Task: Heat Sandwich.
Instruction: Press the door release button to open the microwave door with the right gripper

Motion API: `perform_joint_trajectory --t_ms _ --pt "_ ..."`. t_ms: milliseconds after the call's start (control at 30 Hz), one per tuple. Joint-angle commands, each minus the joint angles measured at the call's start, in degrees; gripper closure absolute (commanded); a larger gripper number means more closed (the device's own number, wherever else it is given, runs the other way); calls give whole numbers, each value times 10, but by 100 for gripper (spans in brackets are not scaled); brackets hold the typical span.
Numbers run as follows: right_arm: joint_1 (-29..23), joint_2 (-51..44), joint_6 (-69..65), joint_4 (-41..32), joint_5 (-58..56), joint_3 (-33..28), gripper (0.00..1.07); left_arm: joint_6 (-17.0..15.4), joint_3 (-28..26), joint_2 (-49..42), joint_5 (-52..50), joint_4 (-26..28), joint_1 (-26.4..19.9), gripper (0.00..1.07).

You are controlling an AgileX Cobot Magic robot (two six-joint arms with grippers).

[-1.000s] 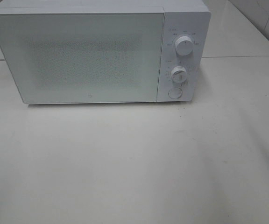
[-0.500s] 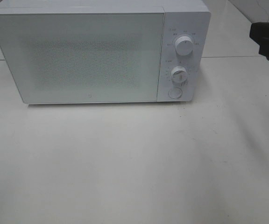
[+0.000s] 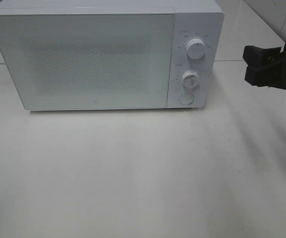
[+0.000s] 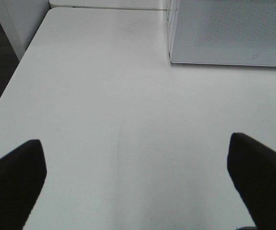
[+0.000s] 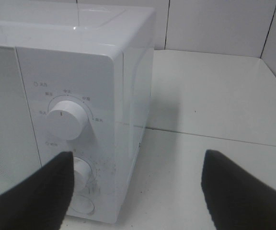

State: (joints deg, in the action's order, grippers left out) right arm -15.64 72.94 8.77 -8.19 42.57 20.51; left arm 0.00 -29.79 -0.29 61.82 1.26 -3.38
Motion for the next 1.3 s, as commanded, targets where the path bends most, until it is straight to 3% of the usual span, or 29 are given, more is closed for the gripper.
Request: perform_joint_trajectory --t_ms 33,767,1300 --pt "-22 22 42 -42 46 -3 35 4 1 -10 -5 1 0 9" --pt "-216 249 38 -237 196 0 35 4 1 -10 -5 1 0 9" --pt "-245 270 9 -263 192 15 35 4 1 -10 -5 1 0 9"
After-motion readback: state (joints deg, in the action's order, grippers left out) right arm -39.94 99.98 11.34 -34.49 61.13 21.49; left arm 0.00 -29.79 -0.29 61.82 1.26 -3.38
